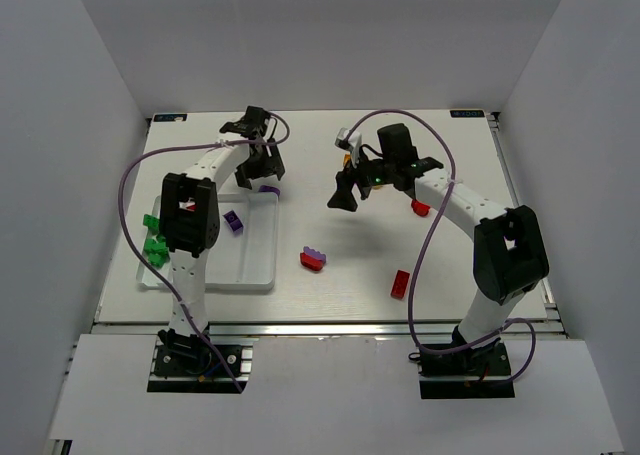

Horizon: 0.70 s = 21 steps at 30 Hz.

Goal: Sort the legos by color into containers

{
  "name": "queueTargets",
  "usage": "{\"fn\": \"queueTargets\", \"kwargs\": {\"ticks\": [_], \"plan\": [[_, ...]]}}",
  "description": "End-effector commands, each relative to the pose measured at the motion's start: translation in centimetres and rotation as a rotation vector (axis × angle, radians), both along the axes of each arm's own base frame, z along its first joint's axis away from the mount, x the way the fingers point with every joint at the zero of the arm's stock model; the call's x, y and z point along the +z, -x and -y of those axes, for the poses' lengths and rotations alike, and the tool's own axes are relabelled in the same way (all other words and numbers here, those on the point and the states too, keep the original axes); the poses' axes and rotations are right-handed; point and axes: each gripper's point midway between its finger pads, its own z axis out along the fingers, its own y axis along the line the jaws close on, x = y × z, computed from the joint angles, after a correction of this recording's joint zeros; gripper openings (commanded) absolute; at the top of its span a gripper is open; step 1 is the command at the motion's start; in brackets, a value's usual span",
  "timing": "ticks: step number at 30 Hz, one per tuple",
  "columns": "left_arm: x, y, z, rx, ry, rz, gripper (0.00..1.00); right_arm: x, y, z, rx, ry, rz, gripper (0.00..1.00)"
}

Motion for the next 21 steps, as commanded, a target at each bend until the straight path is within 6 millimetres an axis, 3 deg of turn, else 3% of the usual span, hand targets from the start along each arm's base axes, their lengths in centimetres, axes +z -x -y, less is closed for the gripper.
{"fn": "queueTargets", "kwargs": {"ticks": [1,11,21], "plan": [[1.5,-1.2,0.5,-0.010,-0.002,0.064,0.90,2.0,0.4,0.2,0.003,-0.038,0.024,0.89],[-2.3,0.2,1.2,-0.042,-0.002,-0.043,0.90,2.2,0.3,0.6,-0.018,-0.049,0.021,0.89],[-2.4,0.2,4.9,-0.126,0.092,-0.027,0.85,2.6,0.1,0.8,-0.026,-0.058,0.025,0.90]]}}
